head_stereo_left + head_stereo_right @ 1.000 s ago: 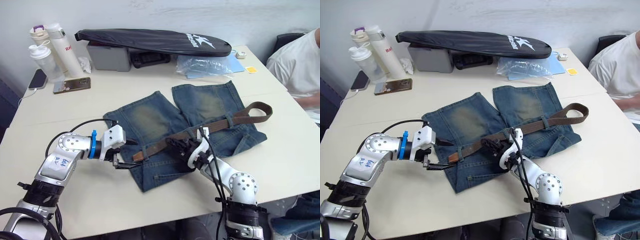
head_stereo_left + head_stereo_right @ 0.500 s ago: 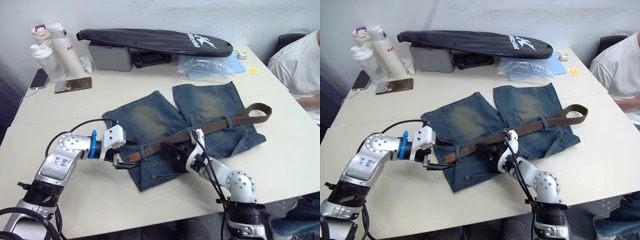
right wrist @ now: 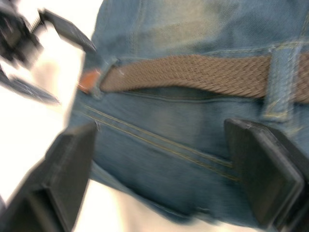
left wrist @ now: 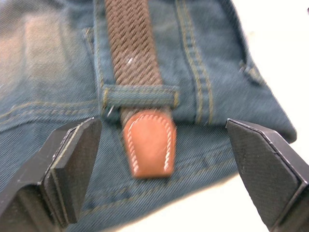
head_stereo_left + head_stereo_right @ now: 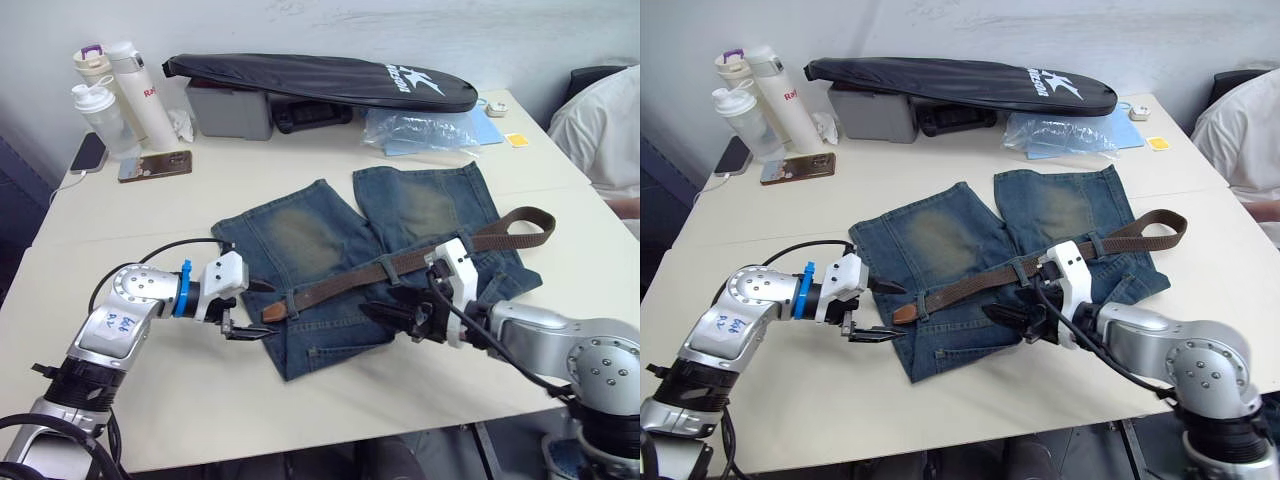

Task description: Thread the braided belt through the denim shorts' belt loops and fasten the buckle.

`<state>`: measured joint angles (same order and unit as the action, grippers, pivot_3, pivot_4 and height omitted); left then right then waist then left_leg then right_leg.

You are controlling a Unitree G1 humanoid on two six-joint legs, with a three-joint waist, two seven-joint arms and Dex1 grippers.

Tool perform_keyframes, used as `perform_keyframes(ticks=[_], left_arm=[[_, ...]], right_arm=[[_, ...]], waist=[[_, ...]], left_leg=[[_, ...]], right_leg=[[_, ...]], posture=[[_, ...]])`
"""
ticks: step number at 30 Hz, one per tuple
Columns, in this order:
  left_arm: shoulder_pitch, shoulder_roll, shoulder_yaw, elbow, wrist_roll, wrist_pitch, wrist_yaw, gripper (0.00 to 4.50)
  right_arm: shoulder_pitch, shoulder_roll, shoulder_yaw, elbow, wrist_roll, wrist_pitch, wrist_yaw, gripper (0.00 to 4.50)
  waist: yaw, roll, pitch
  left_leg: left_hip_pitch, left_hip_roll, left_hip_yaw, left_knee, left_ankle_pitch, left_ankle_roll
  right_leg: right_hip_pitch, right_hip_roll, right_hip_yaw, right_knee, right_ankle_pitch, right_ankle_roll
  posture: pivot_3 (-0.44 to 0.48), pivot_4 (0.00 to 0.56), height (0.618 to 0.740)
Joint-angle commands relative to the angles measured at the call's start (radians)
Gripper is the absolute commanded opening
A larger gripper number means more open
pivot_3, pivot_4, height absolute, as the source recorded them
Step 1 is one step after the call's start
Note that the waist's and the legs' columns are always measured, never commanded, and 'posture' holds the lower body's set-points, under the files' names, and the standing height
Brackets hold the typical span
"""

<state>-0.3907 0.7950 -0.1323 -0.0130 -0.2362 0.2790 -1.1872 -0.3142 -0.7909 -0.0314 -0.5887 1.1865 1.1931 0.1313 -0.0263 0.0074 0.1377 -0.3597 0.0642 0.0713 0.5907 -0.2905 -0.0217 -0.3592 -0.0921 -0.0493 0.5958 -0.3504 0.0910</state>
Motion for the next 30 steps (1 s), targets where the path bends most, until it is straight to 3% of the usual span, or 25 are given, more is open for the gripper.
perform_keyframes(ticks=[1,2,4,5,7,14,29,30], left_arm=[[0.006,0.031,0.037,-0.008,0.003,-0.068,-0.022,4.50],[0.010,0.036,0.040,-0.011,0.005,-0.085,-0.025,4.50],[0.015,0.038,0.049,-0.016,0.002,-0.105,-0.019,4.50],[0.015,0.036,0.054,-0.015,0.006,-0.127,-0.012,4.50],[0.012,0.037,0.048,-0.001,0.053,-0.229,0.007,4.50],[0.015,-0.004,0.011,0.038,0.186,-0.398,0.116,4.50],[0.059,-0.086,-0.052,0.014,0.293,-0.360,0.241,4.50],[0.059,-0.090,-0.051,0.018,0.285,-0.357,0.238,4.25]], right_arm=[[-0.035,-0.034,0.122,-0.012,-0.160,-0.072,0.131,2.83],[-0.042,-0.032,0.150,-0.002,-0.196,-0.087,0.152,2.11],[-0.050,-0.015,0.192,0.020,-0.256,-0.108,0.177,1.33],[-0.057,-0.003,0.213,0.035,-0.288,-0.117,0.182,0.73],[-0.070,0.029,0.242,0.063,-0.336,-0.126,0.185,0.17],[-0.092,0.123,0.295,0.117,-0.444,-0.072,0.173,0.17],[-0.087,0.151,0.255,0.117,-0.513,-0.003,0.209,0.17],[-0.088,0.153,0.253,0.116,-0.516,0.001,0.211,0.06]], waist=[[-0.001,0.000,0.000],[0.000,0.000,0.000],[0.001,0.000,0.001],[0.001,-0.001,0.001],[0.002,-0.001,0.001],[0.008,-0.002,0.002],[0.017,-0.002,0.001],[0.018,-0.002,0.001]], left_leg=[[0.000,0.000,0.000,0.001,0.000,0.000],[0.000,0.000,0.001,0.001,0.000,0.000],[0.000,0.000,0.001,0.001,0.000,0.000],[0.000,-0.001,0.001,0.002,0.000,0.000],[0.000,-0.001,0.001,0.003,0.000,0.000],[0.000,-0.003,0.001,0.004,0.000,0.000],[0.001,-0.002,0.002,0.006,0.000,0.001],[0.002,-0.002,0.003,0.006,0.000,0.001]], right_leg=[[0.000,0.000,0.000,0.000,0.000,0.000],[0.000,0.000,0.000,0.000,0.000,0.000],[0.000,0.000,0.000,0.001,0.000,0.000],[0.000,-0.001,0.000,0.001,0.000,0.000],[0.000,-0.002,0.001,0.002,0.000,0.001],[0.000,-0.004,0.001,0.004,0.001,0.001],[0.001,-0.003,0.000,0.008,0.001,0.001],[0.001,-0.003,0.000,0.008,0.001,0.001]], posture=[[0.000,0.150,0.740],[0.000,0.150,0.740],[0.000,0.150,0.740],[0.000,0.150,0.740],[0.000,0.150,0.740],[0.000,0.150,0.740],[0.000,0.150,0.740],[0.000,0.150,0.740]])
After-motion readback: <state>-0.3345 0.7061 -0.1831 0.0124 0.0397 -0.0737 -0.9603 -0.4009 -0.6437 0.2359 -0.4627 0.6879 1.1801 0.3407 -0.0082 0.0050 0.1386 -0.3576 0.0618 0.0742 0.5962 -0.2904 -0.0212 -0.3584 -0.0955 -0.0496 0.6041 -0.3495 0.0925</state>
